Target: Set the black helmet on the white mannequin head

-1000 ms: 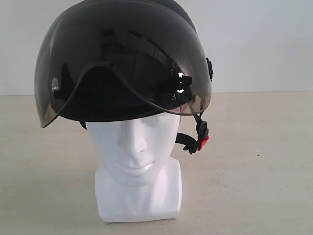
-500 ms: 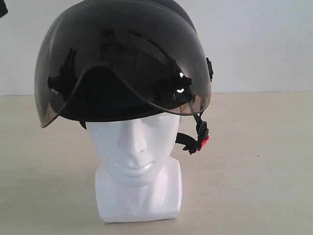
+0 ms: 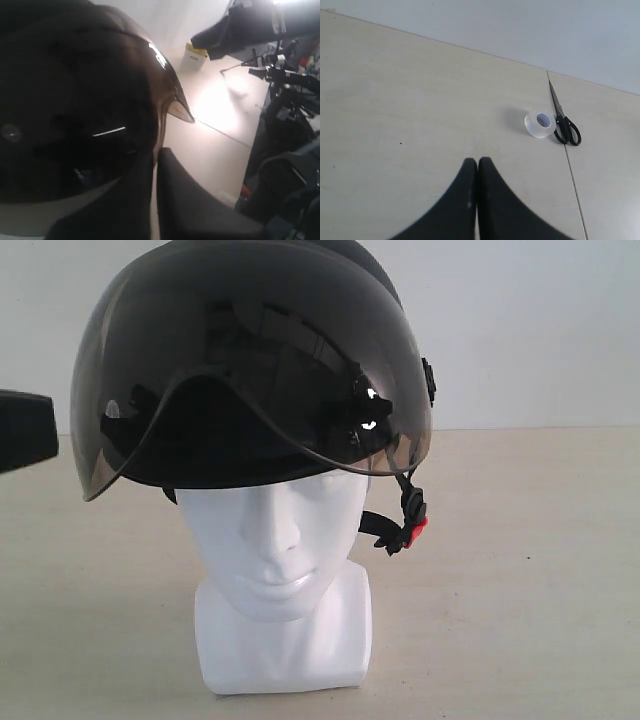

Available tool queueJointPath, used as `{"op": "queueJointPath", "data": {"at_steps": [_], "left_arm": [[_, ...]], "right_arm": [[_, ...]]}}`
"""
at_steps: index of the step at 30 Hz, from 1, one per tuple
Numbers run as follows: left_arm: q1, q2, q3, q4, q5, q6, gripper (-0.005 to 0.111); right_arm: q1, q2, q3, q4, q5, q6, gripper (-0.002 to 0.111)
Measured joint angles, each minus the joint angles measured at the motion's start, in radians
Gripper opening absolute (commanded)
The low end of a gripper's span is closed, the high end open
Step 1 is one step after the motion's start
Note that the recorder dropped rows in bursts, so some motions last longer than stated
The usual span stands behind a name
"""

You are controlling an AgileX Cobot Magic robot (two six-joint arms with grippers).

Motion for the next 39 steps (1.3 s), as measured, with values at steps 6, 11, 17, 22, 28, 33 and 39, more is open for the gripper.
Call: {"op": "queueJointPath", "data": {"at_steps": [6, 11, 17, 22, 28, 33, 39], "left_arm": [[0.000, 0.000, 0.000, 0.004, -0.040, 0.019, 0.004], [0.000, -0.032, 0.000, 0.003, 0.063, -0.136, 0.004], [0.000, -0.112, -0.002, 0.018, 0.237, -0.215, 0.004], [0.000, -0.127, -0.003, 0.018, 0.305, -0.222, 0.004], [0.000, -0.127, 0.010, -0.045, 0.498, -0.167, 0.004], [0.000, -0.127, 0.042, -0.393, 0.607, 0.162, 0.004], [0.000, -0.127, 0.097, -0.721, 0.662, 0.521, 0.004]], "right_arm": [[0.000, 0.000, 0.000, 0.000, 0.000, 0.000, 0.000], [0.000, 0.000, 0.000, 0.000, 0.000, 0.007, 0.000], [0.000, 0.000, 0.000, 0.000, 0.000, 0.010, 0.000], [0.000, 0.000, 0.000, 0.000, 0.000, 0.011, 0.000], [0.000, 0.000, 0.000, 0.000, 0.000, 0.011, 0.000], [0.000, 0.000, 0.000, 0.000, 0.000, 0.011, 0.000], [0.000, 0.000, 0.000, 0.000, 0.000, 0.012, 0.000]]}}
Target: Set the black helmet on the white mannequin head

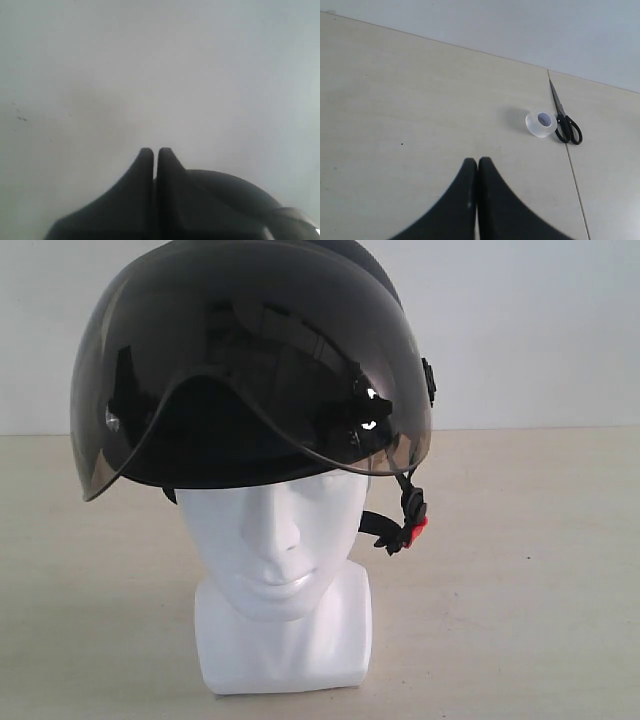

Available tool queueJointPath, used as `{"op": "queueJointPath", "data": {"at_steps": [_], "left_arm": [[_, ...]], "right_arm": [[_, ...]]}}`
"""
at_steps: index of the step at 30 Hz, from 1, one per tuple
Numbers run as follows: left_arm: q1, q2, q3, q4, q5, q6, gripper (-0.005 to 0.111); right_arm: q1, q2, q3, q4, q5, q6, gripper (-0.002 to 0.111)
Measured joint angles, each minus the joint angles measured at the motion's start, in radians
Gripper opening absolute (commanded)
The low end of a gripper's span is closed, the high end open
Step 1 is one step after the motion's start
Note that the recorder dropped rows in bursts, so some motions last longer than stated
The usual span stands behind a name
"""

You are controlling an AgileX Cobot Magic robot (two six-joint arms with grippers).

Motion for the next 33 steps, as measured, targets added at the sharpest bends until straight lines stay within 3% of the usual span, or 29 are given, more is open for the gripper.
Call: {"op": "queueJointPath", "data": {"at_steps": [2, 7, 11, 15, 17, 21, 33], "left_arm": [[0.000, 0.000, 0.008, -0.138, 0.066, 0.193, 0.004], [0.000, 0.000, -0.004, -0.656, 0.362, 0.911, 0.004], [0.000, 0.000, -0.021, -0.973, 0.715, 1.289, 0.004], [0.000, 0.000, -0.025, -1.269, 1.045, 1.349, 0.004], [0.000, 0.000, -0.034, -1.396, 1.139, 1.416, 0.004], [0.000, -0.043, -0.052, -1.533, 1.180, 1.567, 0.004], [0.000, -0.068, -0.082, -1.623, 1.205, 1.586, 0.004]], "right_arm": [[0.000, 0.000, 0.000, 0.000, 0.000, 0.000, 0.000], [0.000, 0.000, 0.000, 0.000, 0.000, 0.000, 0.000], [0.000, 0.000, 0.000, 0.000, 0.000, 0.000, 0.000], [0.000, 0.000, 0.000, 0.000, 0.000, 0.000, 0.000], [0.000, 0.000, 0.000, 0.000, 0.000, 0.000, 0.000], [0.000, 0.000, 0.000, 0.000, 0.000, 0.000, 0.000], [0.000, 0.000, 0.000, 0.000, 0.000, 0.000, 0.000]]}}
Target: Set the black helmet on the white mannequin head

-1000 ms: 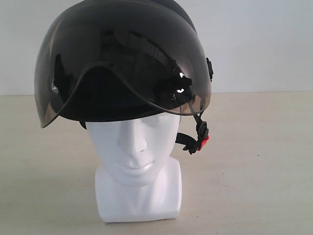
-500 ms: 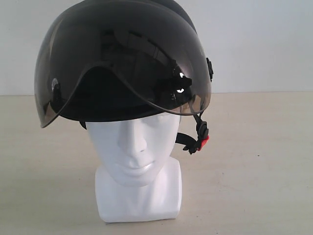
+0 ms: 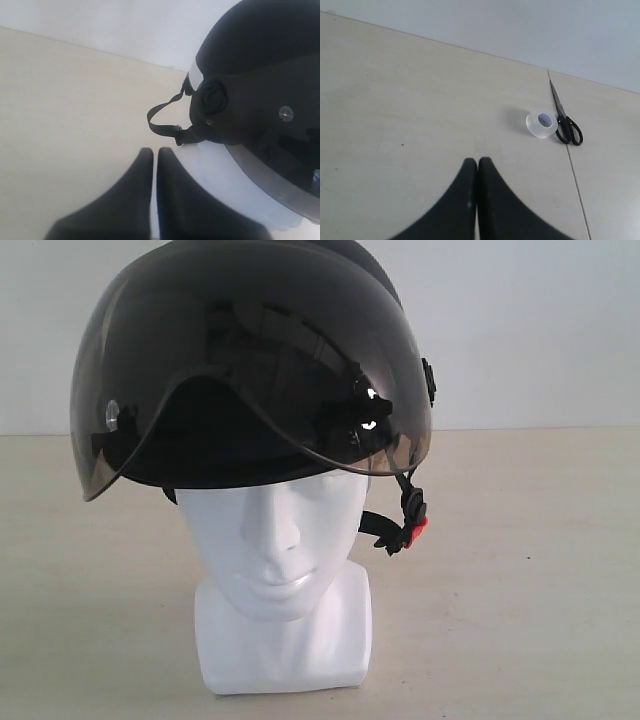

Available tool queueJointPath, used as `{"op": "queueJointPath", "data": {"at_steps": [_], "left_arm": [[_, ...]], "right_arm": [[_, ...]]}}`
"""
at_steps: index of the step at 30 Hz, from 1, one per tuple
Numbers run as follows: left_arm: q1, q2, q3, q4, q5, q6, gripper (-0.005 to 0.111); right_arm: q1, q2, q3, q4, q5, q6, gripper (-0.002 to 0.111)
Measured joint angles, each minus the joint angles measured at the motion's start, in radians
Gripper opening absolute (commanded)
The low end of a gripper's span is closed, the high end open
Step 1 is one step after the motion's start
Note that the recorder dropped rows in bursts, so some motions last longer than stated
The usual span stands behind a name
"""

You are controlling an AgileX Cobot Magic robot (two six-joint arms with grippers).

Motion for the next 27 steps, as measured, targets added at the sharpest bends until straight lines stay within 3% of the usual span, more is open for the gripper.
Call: {"op": "queueJointPath", "data": {"at_steps": [7, 12, 16, 23, 27], "left_arm": [[0.000, 0.000, 0.000, 0.000, 0.005, 0.000, 0.004], [0.000, 0.000, 0.000, 0.000, 0.005, 0.018, 0.004], [0.000, 0.000, 0.000, -0.002, 0.005, 0.024, 0.004], [0.000, 0.000, 0.000, -0.004, 0.002, 0.030, 0.004], [0.000, 0.000, 0.000, -0.006, -0.019, 0.037, 0.004]], "right_arm": [[0.000, 0.000, -0.001, 0.091, -0.185, 0.015, 0.000], [0.000, 0.000, -0.001, 0.394, -0.480, -0.270, 0.000], [0.000, 0.000, -0.001, 0.554, -0.595, -0.437, 0.000], [-0.019, 0.000, -0.002, 0.505, -0.620, -0.301, 0.000], [-0.124, 0.023, -0.004, 0.499, -0.604, -0.264, 0.000]]}}
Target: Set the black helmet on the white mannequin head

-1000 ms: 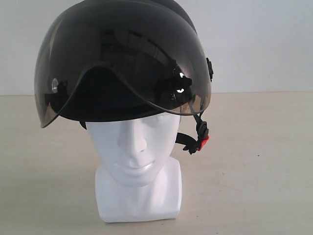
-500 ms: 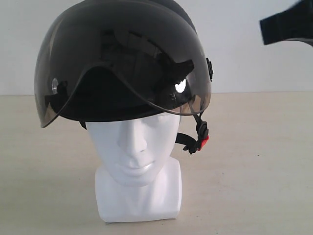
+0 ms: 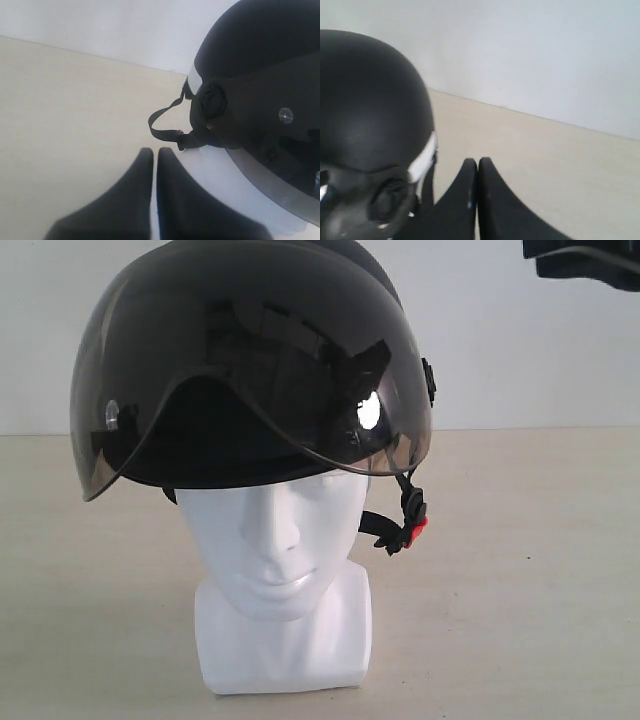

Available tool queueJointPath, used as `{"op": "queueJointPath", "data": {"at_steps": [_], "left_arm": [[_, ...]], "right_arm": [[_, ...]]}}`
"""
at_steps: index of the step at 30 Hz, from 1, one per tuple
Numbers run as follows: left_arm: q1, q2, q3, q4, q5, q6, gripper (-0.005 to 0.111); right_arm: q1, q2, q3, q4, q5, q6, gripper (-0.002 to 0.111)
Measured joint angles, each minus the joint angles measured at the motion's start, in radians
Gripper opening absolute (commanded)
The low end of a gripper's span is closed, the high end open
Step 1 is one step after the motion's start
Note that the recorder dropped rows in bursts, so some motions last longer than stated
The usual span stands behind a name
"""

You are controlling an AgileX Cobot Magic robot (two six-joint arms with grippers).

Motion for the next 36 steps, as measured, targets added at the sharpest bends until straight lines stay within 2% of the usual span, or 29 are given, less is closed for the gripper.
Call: {"op": "queueJointPath", "data": {"at_steps": [4, 11, 12, 16, 18, 20, 23, 29, 36], "left_arm": [[0.000, 0.000, 0.000, -0.010, -0.028, 0.001, 0.004], [0.000, 0.000, 0.000, -0.032, -0.035, 0.006, 0.004], [0.000, 0.000, 0.000, -0.039, -0.044, 0.010, 0.004], [0.000, 0.015, -0.046, -0.080, -0.071, 0.095, 0.004], [0.000, 0.058, -0.097, -0.105, -0.090, 0.132, 0.004], [0.000, 0.117, -0.154, -0.195, -0.101, 0.234, 0.004], [0.000, 0.245, -0.229, -0.414, -0.041, 0.466, 0.004], [0.000, 0.418, -0.379, -0.531, 0.100, 0.595, 0.004], [0.000, 0.482, -0.408, -0.648, 0.261, 0.711, 0.004]], "right_arm": [[-0.130, 0.092, 0.000, 0.109, 0.003, -0.104, 0.000], [-0.326, 0.271, -0.066, 0.633, 0.045, -0.553, 0.000], [-0.374, 0.298, -0.135, 0.766, 0.104, -0.670, 0.000], [-0.468, 0.358, -0.378, 1.002, 0.320, -0.800, 0.000], [-0.467, 0.363, -0.437, 1.138, 0.399, -0.886, 0.000], [-0.453, 0.363, -0.440, 1.246, 0.435, -1.010, 0.000], [-0.436, 0.346, -0.369, 1.385, 0.427, -1.115, 0.000], [-0.436, 0.251, -0.170, 1.502, 0.325, -1.254, 0.000], [-0.436, 0.245, -0.144, 1.592, 0.317, -1.332, 0.000]]}}
